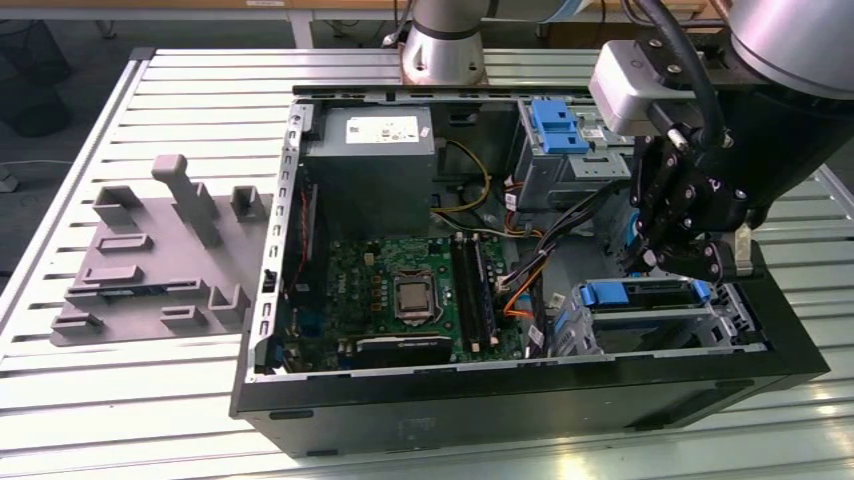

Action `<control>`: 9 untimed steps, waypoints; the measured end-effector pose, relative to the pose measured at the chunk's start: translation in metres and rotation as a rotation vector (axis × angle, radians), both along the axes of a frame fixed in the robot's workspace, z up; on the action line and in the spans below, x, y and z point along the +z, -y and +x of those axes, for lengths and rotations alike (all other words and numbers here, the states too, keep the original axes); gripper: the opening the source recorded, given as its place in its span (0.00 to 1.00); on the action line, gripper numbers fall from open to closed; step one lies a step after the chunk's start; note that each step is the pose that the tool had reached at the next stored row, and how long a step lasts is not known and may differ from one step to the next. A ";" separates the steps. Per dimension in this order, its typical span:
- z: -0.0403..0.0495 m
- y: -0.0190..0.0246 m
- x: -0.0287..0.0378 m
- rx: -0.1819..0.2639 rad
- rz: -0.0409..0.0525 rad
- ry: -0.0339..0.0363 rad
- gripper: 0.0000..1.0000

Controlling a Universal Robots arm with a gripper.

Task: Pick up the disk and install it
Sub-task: 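Insert the first disk wire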

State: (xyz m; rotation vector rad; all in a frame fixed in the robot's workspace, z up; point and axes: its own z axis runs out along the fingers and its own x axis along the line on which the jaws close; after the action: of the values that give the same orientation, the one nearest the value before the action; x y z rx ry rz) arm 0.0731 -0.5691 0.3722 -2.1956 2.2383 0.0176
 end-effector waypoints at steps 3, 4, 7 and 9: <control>0.0005 0.0000 0.0000 0.000 0.0000 0.0000 0.11; 0.0012 0.0000 -0.0001 0.000 0.0001 0.0000 0.11; 0.0083 -0.0002 -0.0005 0.000 -0.0003 0.0000 0.11; 0.0172 -0.0009 -0.0015 0.000 -0.0001 0.0000 0.11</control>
State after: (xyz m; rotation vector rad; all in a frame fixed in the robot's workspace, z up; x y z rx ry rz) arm 0.0903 -0.5683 0.3706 -2.1957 2.2384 0.0176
